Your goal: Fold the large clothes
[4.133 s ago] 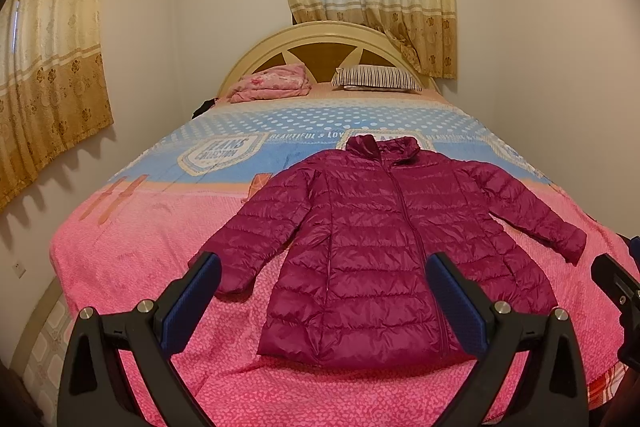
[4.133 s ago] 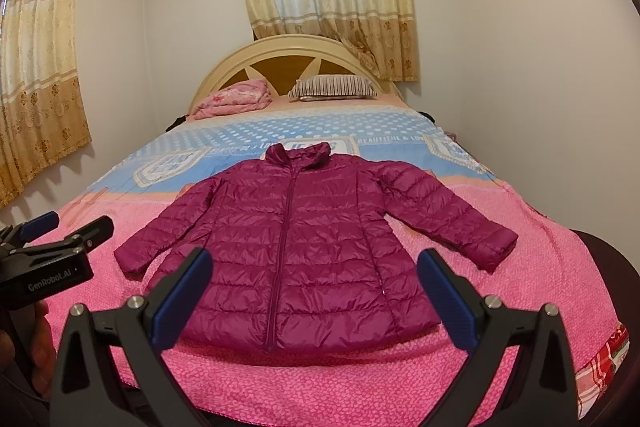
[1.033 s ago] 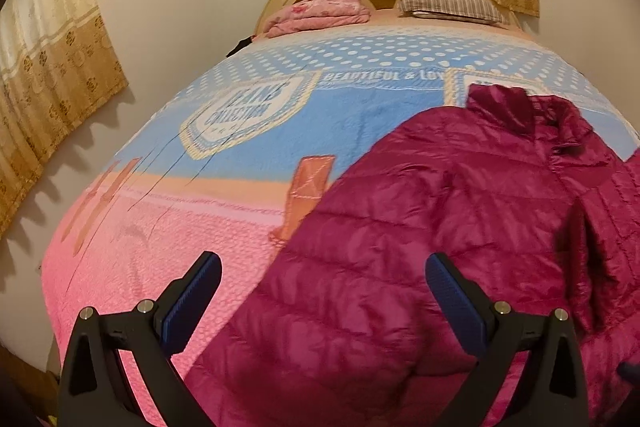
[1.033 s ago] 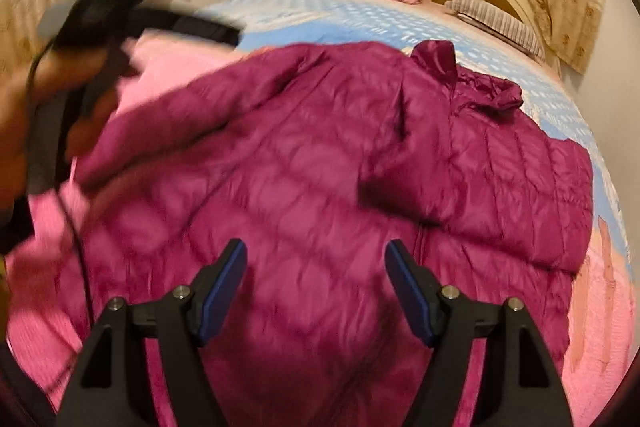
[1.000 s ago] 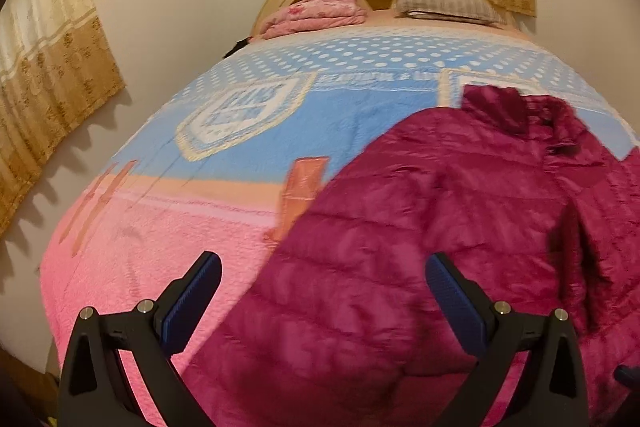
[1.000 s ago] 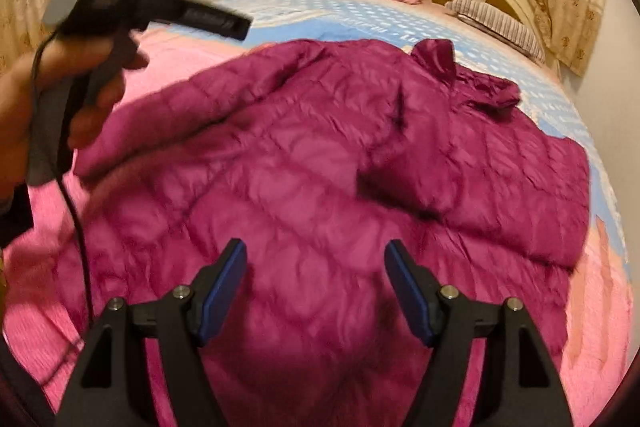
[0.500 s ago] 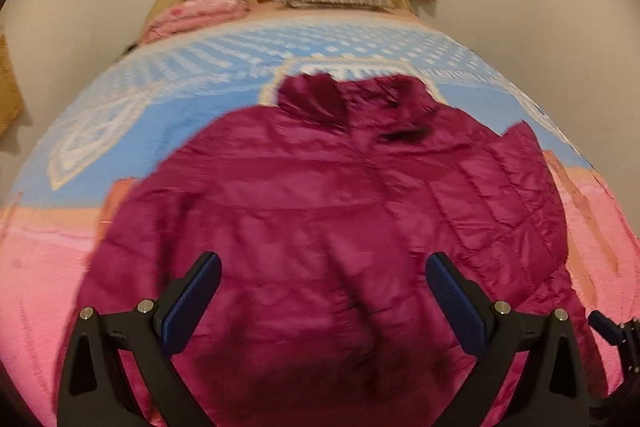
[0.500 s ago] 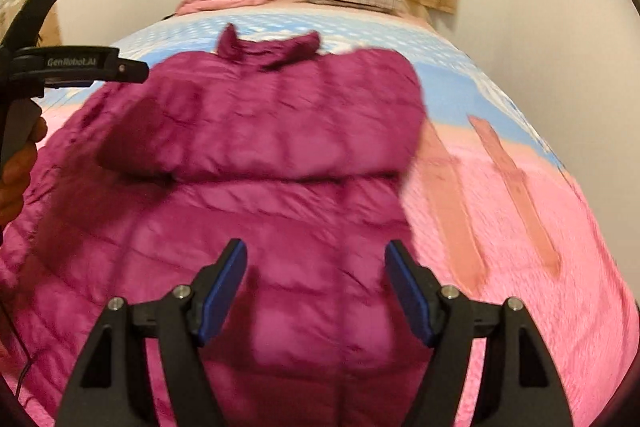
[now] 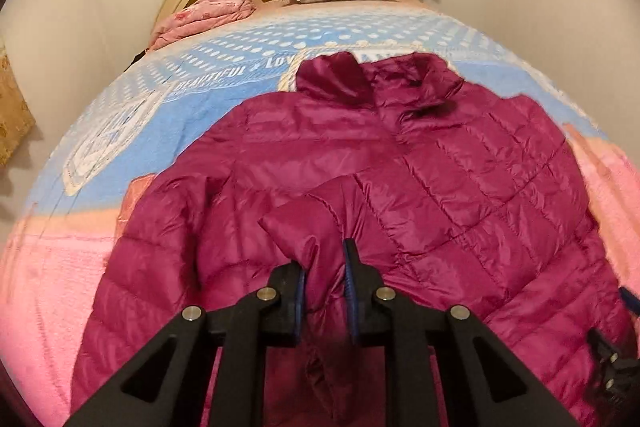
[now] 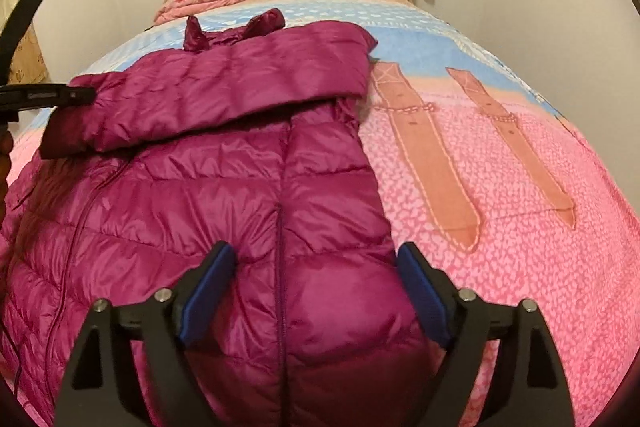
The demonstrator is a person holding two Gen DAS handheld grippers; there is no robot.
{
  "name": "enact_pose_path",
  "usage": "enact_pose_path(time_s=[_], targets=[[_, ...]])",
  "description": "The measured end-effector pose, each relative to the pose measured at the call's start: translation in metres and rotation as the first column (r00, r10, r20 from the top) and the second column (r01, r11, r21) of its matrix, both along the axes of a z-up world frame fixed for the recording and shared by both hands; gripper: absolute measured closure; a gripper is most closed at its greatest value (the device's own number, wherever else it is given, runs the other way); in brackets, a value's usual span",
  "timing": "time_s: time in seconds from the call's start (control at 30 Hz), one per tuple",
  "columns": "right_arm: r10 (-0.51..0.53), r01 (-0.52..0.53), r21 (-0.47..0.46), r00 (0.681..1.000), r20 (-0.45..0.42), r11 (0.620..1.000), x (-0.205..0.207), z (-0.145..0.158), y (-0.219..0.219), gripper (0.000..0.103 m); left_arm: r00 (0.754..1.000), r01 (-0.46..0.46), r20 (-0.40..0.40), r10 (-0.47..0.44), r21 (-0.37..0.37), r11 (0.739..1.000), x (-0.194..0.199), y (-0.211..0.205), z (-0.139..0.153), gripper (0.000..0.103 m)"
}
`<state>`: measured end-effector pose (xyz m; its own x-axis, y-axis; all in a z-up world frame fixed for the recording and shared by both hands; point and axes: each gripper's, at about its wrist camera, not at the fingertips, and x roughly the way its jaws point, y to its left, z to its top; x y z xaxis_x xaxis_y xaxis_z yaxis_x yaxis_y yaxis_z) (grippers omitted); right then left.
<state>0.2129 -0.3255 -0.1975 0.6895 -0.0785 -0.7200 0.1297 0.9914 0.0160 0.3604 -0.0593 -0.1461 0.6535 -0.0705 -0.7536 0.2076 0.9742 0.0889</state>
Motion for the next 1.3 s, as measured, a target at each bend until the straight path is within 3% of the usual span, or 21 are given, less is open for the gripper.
enact_pose_path(time_s=[0.1,0.2,0.3,0.37,0.4,0.47,0.53,0.6,0.7,0.83,0.93,1.07,1.3], targets=[[0.009,-0.009,-0.009,1.000,-0.011,1.000,0.002,-0.003,-0.001,0.012,1.000,-0.004,-0.006,0.004,0.048,0.999,0.001,-0.001,-0.012,0.083],[0.015,-0.015,-0.006,1.000,-0.023,1.000,0.001,-0.001,-0.002,0.013,1.000,-0.030,-0.005,0.031,0.077,0.997,0.003,0.001,-0.015,0.071],[0.020,-0.020,0.025,1.000,-0.013,0.999,-0.005,0.013,-0.008,0.014,0.996,-0.069,0.056,0.063,0.106,0.992,-0.002,0.006,-0.001,0.051],[0.012,-0.016,0.065,0.998,0.062,0.998,-0.012,0.040,-0.019,0.014,0.988,-0.103,0.127,0.088,0.116,0.988,-0.010,0.012,0.016,0.021],[0.006,-0.011,0.064,0.996,0.090,0.998,-0.012,0.052,-0.023,0.017,0.981,-0.122,0.168,0.102,0.111,0.986,-0.013,0.016,0.025,0.019],[-0.004,-0.002,0.045,0.991,0.130,0.999,-0.005,0.075,-0.031,0.022,0.964,-0.150,0.234,0.128,0.080,0.985,-0.015,0.020,0.041,0.018],[-0.001,-0.005,0.038,0.989,0.146,0.999,0.010,0.087,-0.039,0.027,0.960,-0.132,0.252,0.122,0.024,0.991,-0.014,0.016,0.054,0.018],[-0.002,-0.002,0.022,0.988,0.152,1.000,0.040,0.093,-0.050,0.042,0.967,-0.101,0.235,0.101,-0.013,0.995,-0.010,0.003,0.056,0.018],[-0.017,0.011,0.038,0.988,0.153,0.999,0.092,0.090,-0.064,0.054,0.981,-0.037,0.190,0.043,-0.035,0.999,0.002,-0.022,0.042,0.018],[0.015,-0.021,0.043,0.991,0.135,0.999,0.138,0.070,-0.053,0.054,0.989,-0.059,0.140,0.049,0.074,0.995,0.028,-0.040,-0.002,0.018],[0.035,-0.038,0.066,0.998,0.044,0.997,0.166,0.037,-0.048,0.054,0.994,-0.089,0.070,0.081,0.109,0.990,0.043,-0.037,-0.032,0.018],[0.034,-0.033,0.057,0.999,-0.025,0.998,0.175,0.005,-0.044,0.054,0.998,-0.059,0.036,0.056,0.092,0.994,0.048,-0.035,-0.050,0.014],[0.029,-0.028,0.020,0.999,-0.039,0.999,0.176,0.000,-0.038,0.054,0.996,-0.086,-0.001,0.086,0.058,0.995,0.059,-0.031,-0.059,0.005]])
